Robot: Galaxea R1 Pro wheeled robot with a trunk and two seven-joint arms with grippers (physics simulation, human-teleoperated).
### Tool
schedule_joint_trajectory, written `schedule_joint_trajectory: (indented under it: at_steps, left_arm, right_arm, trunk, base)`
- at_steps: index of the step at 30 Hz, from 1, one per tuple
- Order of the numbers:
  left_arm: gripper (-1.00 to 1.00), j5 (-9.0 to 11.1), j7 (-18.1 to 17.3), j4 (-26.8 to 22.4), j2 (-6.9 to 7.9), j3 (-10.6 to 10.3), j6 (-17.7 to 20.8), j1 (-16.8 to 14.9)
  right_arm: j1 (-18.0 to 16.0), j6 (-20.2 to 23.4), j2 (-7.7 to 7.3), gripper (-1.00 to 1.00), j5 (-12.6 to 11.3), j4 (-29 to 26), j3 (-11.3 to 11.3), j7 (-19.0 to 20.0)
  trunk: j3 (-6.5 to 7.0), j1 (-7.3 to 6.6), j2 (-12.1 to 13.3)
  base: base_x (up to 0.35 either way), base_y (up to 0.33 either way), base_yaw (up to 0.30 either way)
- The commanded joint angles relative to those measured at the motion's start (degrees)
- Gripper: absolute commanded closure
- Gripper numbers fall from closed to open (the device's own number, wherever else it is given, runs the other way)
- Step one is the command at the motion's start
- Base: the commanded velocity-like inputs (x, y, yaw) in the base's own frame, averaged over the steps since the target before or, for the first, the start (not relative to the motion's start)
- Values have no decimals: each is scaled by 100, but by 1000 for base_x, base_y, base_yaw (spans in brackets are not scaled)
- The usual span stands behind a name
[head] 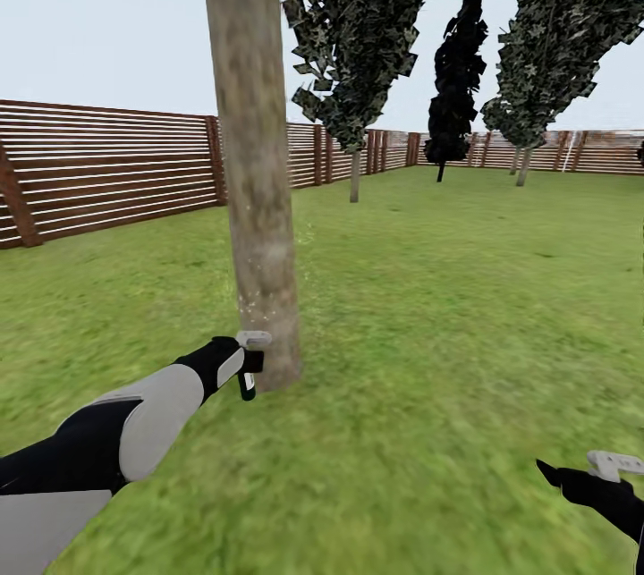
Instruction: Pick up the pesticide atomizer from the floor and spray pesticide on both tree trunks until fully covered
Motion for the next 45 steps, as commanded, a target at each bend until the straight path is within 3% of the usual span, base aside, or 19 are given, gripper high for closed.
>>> schedule_joint_trajectory:
  at_steps: [1, 8, 11, 12, 13, 15, 17, 20, 21, 22, 25, 27, 45]
  left_arm:
    - [100, -2, 1, -1, 0, -2, 0, 0]
    - [100, 0, 5, -1, 12, 5, 11, 55]
    - [100, -15, 17, -24, 32, 7, 184, 76]
    - [100, -24, 24, -82, 34, 7, 517, 78]
    - [100, -28, 26, -381, 35, 5, 1024, 78]
    - [100, -35, 27, -1008, 35, 0, 1640, 79]
    - [100, -63, 27, -2344, 33, -15, 2860, 69]
    - [100, -75, 40, -2719, 25, -27, 3291, 18]
    - [100, -99, 61, -2756, 26, -32, 3341, -45]
    - [100, -303, 79, -2779, 26, -35, 3373, -133]
    - [100, -1215, 87, -2786, 20, -30, 3402, -315]
    - [100, -1444, 89, -2787, 18, -29, 3409, -404]
    - [100, -1495, 89, -2728, 26, -20, 3483, -1632]
  right_arm:
    - [0, 0, -3, -100, 0, 0, 0, 0]
    - [0, 1, -14, -100, -8, 0, 0, -3]
    - [0, 3, -16, -100, -9, 0, -2, 0]
    - [0, 4, -16, -100, -9, 0, -7, 0]
    - [0, 5, -16, -100, -9, 3, -8, 0]
    - [0, 4, -16, -100, -9, 6, -4, 0]
    - [0, 6, -16, -100, -9, 8, -7, 4]
    - [0, 8, -22, -100, -12, 9, -8, 2]
    - [0, 9, -21, -100, -15, 9, -9, 1]
    - [0, 8, -19, -100, -14, 9, -9, 2]
    - [0, 9, -22, -100, -12, 9, -9, 4]
    - [0, 9, -23, -100, -13, 9, -9, 6]
    - [0, 9, -25, -100, -17, 9, -13, 7]
  trunk:
    - [0, 0, 0]
    - [0, 0, 0]
    - [0, 0, 0]
    - [0, 0, 0]
    - [0, 0, 0]
    - [0, 0, 0]
    - [0, 0, 0]
    - [0, 0, 0]
    - [0, 0, 0]
    - [0, 0, 0]
    - [0, 0, 0]
    - [0, 0, 0]
    - [0, 0, 0]
  base:
    - [0, -322, 3]
    - [0, -322, 131]
    - [0, -134, 48]
    - [0, -19, 7]
    - [0, -8, 3]
    - [0, -4, 2]
    - [0, -1, 0]
    - [0, 0, 0]
    - [0, 0, 0]
    - [0, 0, 0]
    - [0, 0, 0]
    - [0, 0, 0]
    - [0, 0, 0]
